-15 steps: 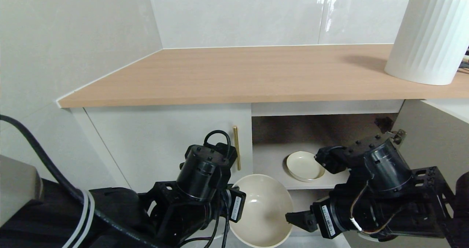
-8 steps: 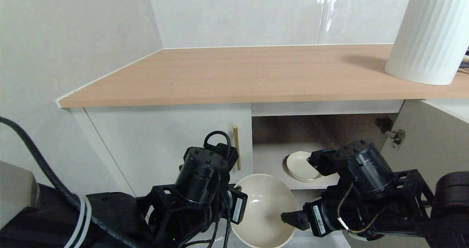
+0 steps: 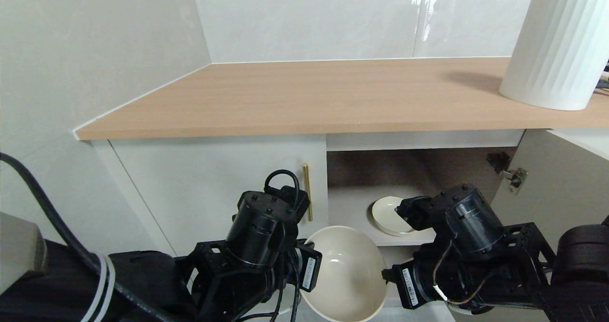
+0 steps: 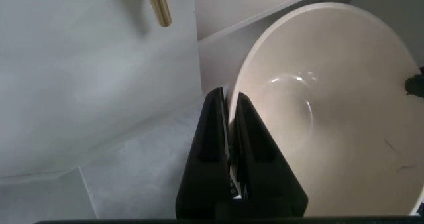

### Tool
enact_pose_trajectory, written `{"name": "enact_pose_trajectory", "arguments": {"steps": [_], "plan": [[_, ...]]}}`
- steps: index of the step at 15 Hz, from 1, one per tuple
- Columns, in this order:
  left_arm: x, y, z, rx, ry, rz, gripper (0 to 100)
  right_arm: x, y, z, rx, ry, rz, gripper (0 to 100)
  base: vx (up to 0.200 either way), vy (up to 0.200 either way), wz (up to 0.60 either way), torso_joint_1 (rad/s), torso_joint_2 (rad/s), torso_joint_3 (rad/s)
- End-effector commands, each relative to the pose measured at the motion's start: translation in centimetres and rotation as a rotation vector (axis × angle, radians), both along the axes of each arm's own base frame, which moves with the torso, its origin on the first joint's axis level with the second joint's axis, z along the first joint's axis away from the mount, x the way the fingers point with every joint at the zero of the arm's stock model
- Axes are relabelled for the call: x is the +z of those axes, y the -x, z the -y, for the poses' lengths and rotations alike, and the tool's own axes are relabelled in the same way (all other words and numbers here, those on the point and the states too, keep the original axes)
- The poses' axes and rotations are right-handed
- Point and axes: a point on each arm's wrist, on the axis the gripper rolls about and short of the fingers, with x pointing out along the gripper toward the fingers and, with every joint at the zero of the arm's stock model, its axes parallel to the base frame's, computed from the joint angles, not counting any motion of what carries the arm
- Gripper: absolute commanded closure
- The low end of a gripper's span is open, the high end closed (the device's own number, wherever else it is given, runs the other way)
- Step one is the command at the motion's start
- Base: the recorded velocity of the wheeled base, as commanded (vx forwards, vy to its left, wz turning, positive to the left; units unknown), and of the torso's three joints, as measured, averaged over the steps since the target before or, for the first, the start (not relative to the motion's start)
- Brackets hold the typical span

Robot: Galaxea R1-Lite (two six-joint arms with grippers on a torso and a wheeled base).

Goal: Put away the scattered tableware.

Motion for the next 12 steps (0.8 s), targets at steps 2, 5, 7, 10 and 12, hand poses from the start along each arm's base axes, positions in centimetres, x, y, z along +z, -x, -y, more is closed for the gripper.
{"name": "enact_pose_trajectory", "arguments": {"steps": [2, 5, 7, 10, 12], "plan": [[-0.07, -0.03, 0.02, 0.001, -0.002, -0.001, 100, -0.06, 0.0, -0.01, 0.001, 0.002, -0.002, 100, 0.0, 0.0, 0.0, 0.0, 0.0, 0.0], [-0.16, -0.06, 0.04, 0.001, -0.004, -0.003, 100, -0.06, 0.0, -0.01, 0.001, 0.002, -0.002, 100, 0.0, 0.0, 0.0, 0.0, 0.0, 0.0], [-0.16, -0.06, 0.04, 0.001, -0.004, -0.003, 0, -0.1, 0.05, -0.02, 0.003, 0.003, -0.003, 100, 0.0, 0.0, 0.0, 0.0, 0.0, 0.0], [0.17, -0.01, -0.01, 0.003, 0.005, 0.005, 0, -0.18, 0.02, -0.05, 0.003, 0.005, -0.005, 100, 0.0, 0.0, 0.0, 0.0, 0.0, 0.0], [0.54, 0.05, -0.15, 0.004, 0.014, 0.013, 0, -0.23, -0.03, -0.03, 0.001, 0.007, -0.006, 100, 0.0, 0.0, 0.0, 0.0, 0.0, 0.0]]}}
